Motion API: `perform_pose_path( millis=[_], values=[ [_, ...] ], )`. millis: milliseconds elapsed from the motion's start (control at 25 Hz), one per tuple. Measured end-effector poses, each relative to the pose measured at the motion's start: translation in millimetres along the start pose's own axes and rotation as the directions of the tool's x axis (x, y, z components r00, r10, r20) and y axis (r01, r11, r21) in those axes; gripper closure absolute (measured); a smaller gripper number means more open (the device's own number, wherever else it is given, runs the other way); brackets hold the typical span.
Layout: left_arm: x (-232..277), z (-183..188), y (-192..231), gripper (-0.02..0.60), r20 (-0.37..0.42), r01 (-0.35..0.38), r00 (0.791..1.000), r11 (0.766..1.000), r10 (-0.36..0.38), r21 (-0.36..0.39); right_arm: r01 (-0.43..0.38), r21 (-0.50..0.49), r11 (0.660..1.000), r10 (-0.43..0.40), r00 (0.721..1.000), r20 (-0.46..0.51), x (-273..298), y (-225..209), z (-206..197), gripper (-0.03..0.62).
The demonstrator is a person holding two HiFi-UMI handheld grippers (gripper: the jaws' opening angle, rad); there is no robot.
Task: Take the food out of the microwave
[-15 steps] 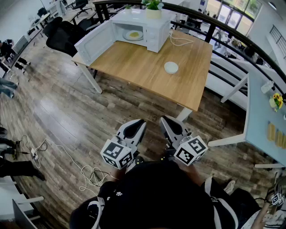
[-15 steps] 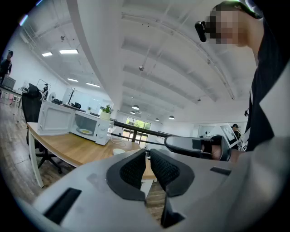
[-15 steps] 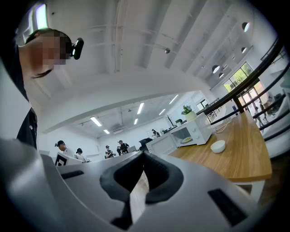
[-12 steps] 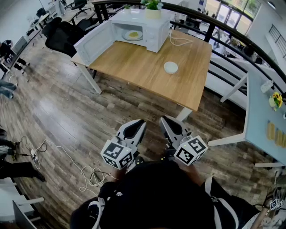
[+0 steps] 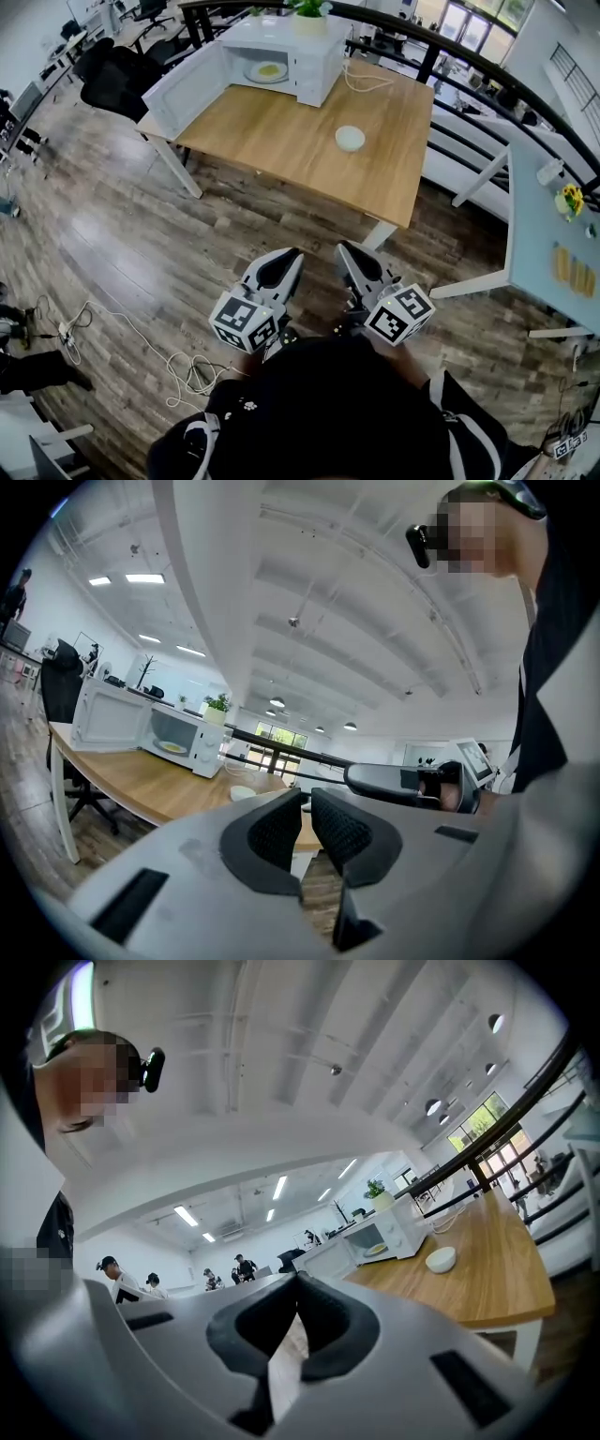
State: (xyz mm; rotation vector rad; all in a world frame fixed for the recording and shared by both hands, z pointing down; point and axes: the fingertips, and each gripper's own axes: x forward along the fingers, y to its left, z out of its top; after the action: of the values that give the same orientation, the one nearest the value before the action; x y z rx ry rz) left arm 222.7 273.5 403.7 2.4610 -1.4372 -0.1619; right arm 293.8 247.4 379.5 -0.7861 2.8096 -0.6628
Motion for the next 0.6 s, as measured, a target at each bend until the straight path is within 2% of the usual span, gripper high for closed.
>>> perform_pose_path(
  millis=[320, 600],
  values=[
    [1.4, 2.5, 8.5, 0.541, 0.003, 0.050, 0.999, 0.999, -0.050, -0.011, 0.060, 0.004, 0.998, -0.060, 0.998, 0.010, 3.1, -2.4, -2.1, 0.592],
    [-15.7, 3.9, 23.1, 0.541, 0.017, 0.060, 0.998, 0.998, -0.059, -0.022, 0.096, 0.001, 0.995, -0.096, 0.995, 0.007, 12.1, 4.8, -10.4, 0.592]
  ],
)
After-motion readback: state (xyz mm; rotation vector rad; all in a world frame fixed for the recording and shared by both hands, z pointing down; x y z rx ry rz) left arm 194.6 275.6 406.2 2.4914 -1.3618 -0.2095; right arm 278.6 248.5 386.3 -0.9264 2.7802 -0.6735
